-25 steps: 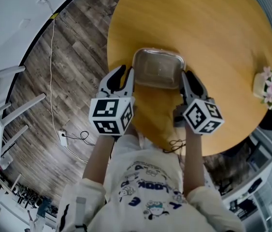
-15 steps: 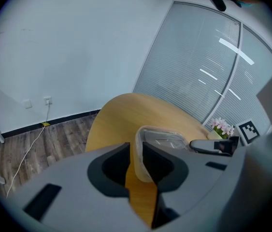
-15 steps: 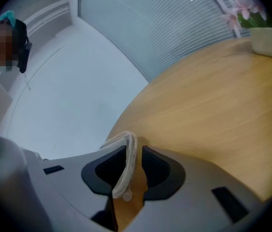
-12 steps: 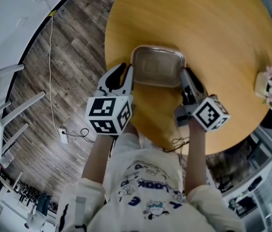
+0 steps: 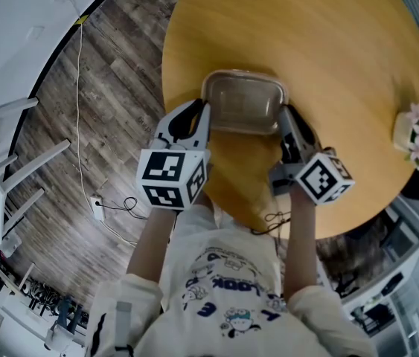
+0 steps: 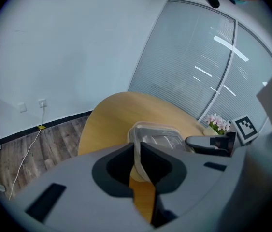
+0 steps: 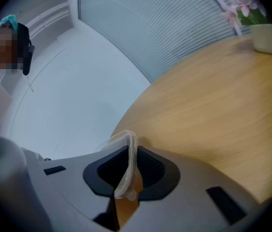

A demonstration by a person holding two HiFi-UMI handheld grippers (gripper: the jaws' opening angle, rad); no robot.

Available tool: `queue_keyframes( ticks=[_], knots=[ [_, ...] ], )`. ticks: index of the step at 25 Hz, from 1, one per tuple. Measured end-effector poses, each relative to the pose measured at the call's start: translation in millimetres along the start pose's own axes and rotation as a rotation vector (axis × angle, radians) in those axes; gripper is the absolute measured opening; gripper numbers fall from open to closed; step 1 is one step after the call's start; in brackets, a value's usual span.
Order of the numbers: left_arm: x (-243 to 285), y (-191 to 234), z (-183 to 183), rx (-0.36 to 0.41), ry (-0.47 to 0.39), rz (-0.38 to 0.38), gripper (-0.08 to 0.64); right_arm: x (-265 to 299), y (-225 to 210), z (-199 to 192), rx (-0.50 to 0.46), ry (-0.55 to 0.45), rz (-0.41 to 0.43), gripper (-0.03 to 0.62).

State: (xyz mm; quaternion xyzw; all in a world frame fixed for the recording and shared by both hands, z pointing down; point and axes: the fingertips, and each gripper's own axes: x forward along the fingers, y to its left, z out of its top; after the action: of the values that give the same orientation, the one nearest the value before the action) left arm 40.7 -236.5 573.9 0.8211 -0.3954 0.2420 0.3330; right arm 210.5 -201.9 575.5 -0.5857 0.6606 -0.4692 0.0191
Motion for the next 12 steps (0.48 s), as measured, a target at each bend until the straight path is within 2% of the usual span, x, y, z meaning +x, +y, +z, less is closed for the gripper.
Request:
queue_keyframes(
  ticks=[5,12],
  knots=[
    [-4.7,-4.1,4.4,0.014,-0.019,0.006,0.034,-5.8,5.9,6.7,-0.061,-0.014,-0.008,0.048],
    [-16.3,-8.9,10.9,0.006,-0.050,0.008,0.029,-17.6,18.6,13.3,-0.090,-0.037,0.001,0.048]
  ],
)
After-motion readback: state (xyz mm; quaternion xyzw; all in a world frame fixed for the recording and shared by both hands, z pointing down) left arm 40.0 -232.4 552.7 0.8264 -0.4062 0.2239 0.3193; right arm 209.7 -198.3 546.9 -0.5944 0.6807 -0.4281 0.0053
